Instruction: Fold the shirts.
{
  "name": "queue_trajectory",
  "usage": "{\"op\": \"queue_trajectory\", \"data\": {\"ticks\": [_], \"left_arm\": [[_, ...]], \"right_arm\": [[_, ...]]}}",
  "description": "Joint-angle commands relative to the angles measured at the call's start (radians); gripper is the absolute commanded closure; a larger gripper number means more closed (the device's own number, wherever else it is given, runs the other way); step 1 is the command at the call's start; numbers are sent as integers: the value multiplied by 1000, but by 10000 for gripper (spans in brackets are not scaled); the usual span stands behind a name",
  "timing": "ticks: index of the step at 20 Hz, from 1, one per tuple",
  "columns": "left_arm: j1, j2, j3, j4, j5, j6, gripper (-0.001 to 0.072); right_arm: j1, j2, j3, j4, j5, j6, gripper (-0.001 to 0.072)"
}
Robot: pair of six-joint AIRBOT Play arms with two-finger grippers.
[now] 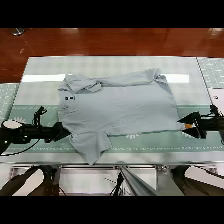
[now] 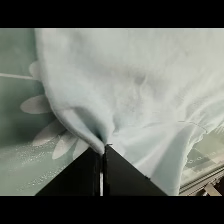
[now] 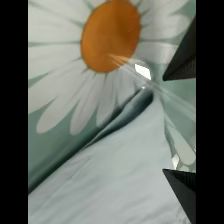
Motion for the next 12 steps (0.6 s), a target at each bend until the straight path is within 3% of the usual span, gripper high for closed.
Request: {"op": "queue_trajectory", "data": {"ticks": [1,7,11,12], "left_arm": [[-1,1,1,0,0,-1,684],[-1,1,1,0,2,-4,684],[-1,1,1,-3,10,-4,684],[0,1,1,-5,7,-4,684]], "right_arm": [[1,-56,0,59,-15,-34,89],[8,-69,0,69,-48,-40,89],[137,-70,9,64,-100,-39,98],[163,-70,21,64,-104,-37,252]]}}
